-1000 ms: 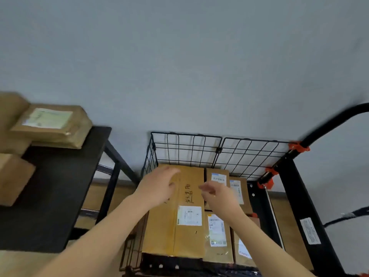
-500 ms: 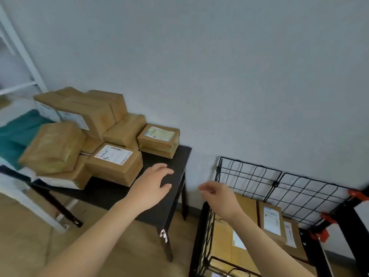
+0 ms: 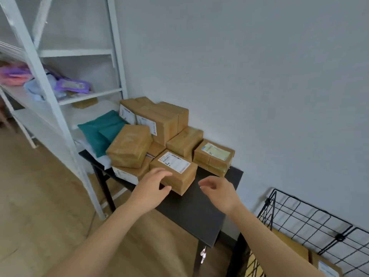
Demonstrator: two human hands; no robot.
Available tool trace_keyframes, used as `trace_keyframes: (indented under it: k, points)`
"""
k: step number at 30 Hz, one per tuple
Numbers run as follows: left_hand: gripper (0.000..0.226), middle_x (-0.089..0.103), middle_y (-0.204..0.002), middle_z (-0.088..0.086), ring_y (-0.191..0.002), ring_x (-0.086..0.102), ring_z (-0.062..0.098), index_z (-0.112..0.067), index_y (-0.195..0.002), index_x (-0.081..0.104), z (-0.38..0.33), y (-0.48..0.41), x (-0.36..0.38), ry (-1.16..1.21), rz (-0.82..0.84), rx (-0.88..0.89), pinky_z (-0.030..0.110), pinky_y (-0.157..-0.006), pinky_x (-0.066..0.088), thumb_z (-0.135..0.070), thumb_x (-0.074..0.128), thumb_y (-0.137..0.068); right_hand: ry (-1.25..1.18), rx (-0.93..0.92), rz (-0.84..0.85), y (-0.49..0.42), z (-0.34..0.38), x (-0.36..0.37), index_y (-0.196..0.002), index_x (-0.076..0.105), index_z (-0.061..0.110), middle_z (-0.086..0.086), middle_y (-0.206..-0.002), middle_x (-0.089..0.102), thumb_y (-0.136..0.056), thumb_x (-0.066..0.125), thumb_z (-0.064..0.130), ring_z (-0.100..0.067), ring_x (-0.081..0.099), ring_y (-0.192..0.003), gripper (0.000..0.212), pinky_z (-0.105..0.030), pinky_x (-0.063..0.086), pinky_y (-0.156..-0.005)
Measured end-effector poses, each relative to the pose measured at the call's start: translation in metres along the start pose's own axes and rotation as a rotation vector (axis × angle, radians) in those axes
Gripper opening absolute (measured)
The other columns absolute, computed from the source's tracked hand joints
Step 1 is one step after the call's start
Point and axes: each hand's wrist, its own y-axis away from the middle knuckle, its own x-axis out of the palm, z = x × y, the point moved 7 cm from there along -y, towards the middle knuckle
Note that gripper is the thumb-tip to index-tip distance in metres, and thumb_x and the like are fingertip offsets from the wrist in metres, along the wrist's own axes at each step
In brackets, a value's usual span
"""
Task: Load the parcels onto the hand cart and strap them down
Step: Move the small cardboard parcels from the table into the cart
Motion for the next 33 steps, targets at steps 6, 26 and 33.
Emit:
trace_keyframes:
  k: [6,26,33]
  points:
    - [0.043,0.034,-0.146,-0.011,-0.133,0.034,0.007,-0.028,-0.135,0.045,0.018,-0.035,-0.008,0.013,-0.011,-0.033,0.028,-0.111,0.032,-0.028,0.055,-0.093,-0.027,-0.007,0.046,-0.059,0.011,0.011,-0.114,0.066,0.02,0.006,-0.118,0.064,-0.093,0.053,0.014,-0.008,0.057,-0.11,0.026,-0.017,0.04,-0.088]
    - [0.06,0.04,-0.143,-0.003,-0.107,0.051,0.005,-0.025,-0.143,0.031,-0.027,-0.289,0.12,0.253,0.284,-0.233,0.02,-0.089,0.042,-0.024,0.059,-0.09,0.178,0.3,-0.136,-0.27,-0.159,-0.08,-0.129,0.054,0.02,-0.001,-0.136,0.048,-0.085,0.05,0.01,-0.018,0.053,-0.112,0.045,-0.023,0.049,-0.076]
    - [0.082,0.024,-0.154,0.006,-0.139,0.029,0.024,-0.013,-0.151,0.004,-0.015,-0.321,0.161,0.299,0.342,-0.474,0.036,-0.11,0.029,-0.024,0.058,-0.09,0.374,0.276,-0.129,-0.294,-0.172,-0.085,-0.136,0.045,0.021,0.001,-0.143,0.039,-0.09,0.045,0.014,-0.019,0.026,-0.137,0.047,-0.031,0.043,-0.098]
